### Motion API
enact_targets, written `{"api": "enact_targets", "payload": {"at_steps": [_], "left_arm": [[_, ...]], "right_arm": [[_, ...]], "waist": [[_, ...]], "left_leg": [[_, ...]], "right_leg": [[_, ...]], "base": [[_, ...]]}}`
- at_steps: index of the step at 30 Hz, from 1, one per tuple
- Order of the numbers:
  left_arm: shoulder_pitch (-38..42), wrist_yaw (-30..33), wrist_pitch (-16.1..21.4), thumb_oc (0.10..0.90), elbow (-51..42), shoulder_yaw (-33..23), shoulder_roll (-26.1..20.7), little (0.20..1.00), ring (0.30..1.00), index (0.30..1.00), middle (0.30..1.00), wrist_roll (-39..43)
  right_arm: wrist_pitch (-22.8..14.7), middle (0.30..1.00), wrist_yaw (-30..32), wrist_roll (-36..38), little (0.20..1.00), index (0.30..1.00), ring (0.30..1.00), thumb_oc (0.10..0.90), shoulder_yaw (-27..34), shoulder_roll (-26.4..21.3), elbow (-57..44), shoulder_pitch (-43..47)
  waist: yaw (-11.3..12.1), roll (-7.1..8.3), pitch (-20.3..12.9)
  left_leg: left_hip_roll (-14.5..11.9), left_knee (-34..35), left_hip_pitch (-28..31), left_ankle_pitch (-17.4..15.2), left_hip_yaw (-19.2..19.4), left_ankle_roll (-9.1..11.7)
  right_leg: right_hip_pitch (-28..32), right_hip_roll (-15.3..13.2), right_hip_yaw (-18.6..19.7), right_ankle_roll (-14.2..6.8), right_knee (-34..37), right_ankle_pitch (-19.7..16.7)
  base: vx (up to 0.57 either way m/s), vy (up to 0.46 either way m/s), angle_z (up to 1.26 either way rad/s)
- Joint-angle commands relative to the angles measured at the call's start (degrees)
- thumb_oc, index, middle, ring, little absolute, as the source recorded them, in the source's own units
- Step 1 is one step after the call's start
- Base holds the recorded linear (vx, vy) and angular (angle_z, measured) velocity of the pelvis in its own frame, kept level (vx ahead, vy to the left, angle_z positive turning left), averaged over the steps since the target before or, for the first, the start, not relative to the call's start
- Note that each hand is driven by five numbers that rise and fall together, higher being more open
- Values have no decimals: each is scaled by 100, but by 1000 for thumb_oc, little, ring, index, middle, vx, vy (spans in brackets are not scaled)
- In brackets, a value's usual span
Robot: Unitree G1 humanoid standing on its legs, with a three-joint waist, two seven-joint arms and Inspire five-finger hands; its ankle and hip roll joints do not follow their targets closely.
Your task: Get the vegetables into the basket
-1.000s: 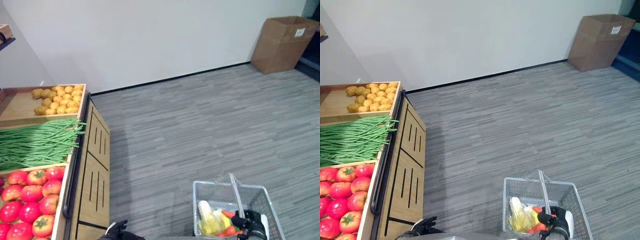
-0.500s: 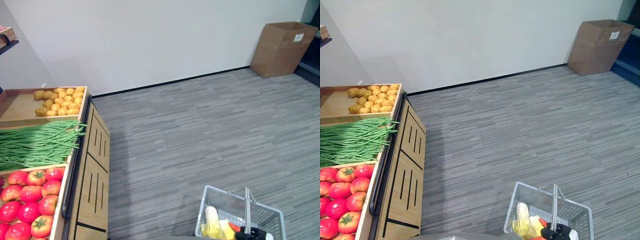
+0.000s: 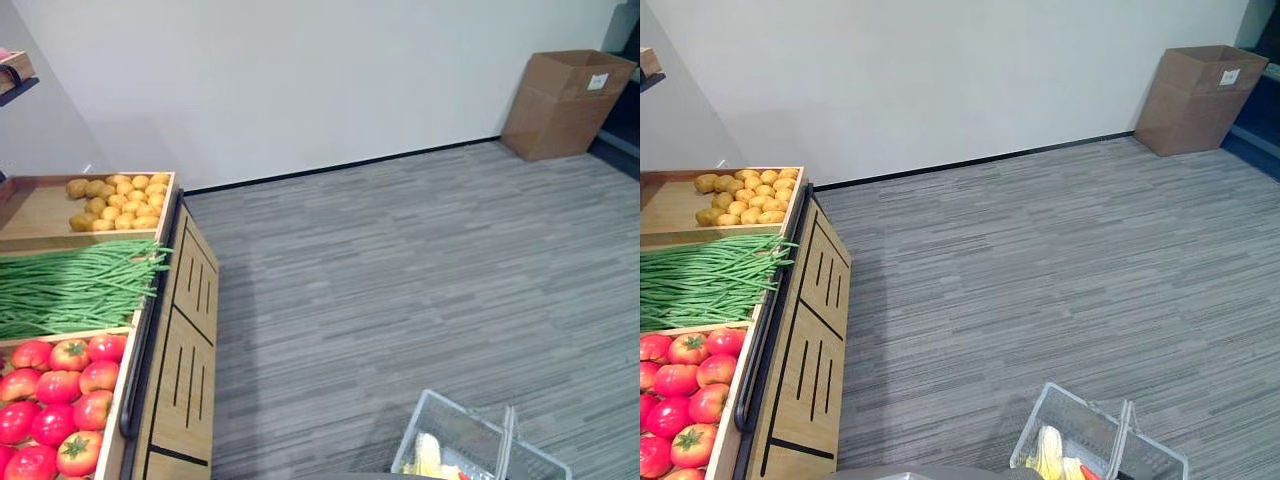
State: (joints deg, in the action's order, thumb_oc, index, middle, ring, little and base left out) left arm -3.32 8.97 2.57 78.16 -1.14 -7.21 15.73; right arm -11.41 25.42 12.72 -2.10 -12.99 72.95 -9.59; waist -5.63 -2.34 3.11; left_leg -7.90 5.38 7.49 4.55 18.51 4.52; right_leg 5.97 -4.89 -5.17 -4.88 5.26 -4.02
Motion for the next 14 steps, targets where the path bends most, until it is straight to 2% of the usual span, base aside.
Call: {"api": "enact_targets", "payload": {"at_steps": [1, 8, 10, 12, 14], "left_arm": [[72, -9, -139, 900, 342, 274, 422, 1000, 1000, 1000, 1000, -336], [161, -96, -154, 900, 326, 368, 303, 1000, 1000, 1000, 1000, -450], [180, -143, -141, 900, 281, 407, 259, 1000, 1000, 1000, 1000, -479], [190, -162, -140, 900, 265, 415, 240, 1000, 1000, 1000, 1000, -493], [210, -250, -77, 900, 189, 453, 188, 1000, 1000, 1000, 1000, -539]], "right_arm": [[-114, 1000, -193, 399, 1000, 1000, 1000, 900, 98, -195, 258, 645], [313, 1000, -718, 449, 1000, 1000, 1000, 900, 17, -70, 794, 722], [519, 1000, -1037, 569, 1000, 1000, 1000, 900, 20, -40, 993, 736], [531, 1000, -1101, 543, 1000, 1000, 1000, 900, -21, -23, 997, 749], [611, 1000, -1456, 463, 1000, 1000, 1000, 900, -212, 47, 975, 754]], "waist": [[-111, 155, 250], [-5, 222, 221], [39, 242, 210], [54, 254, 209], [107, 282, 217]], "left_leg": [[-380, -38, 107, -198, 57, 417], [-373, -38, 145, -215, 8, 404], [-361, -38, 145, -220, -25, 396], [-355, -38, 142, -221, -39, 394], [-345, -38, 132, -217, -70, 387]], "right_leg": [[210, -234, -385, -282, -26, 485], [298, -257, -448, -273, -26, 519], [310, -264, -472, -273, -26, 529], [315, -270, -484, -276, -26, 531], [320, -290, -513, -282, -26, 534]], "base": [[27, -2, 6], [16, -6, 4], [20, -6, 4], [6, -3, 4], [10, -5, 11]]}}
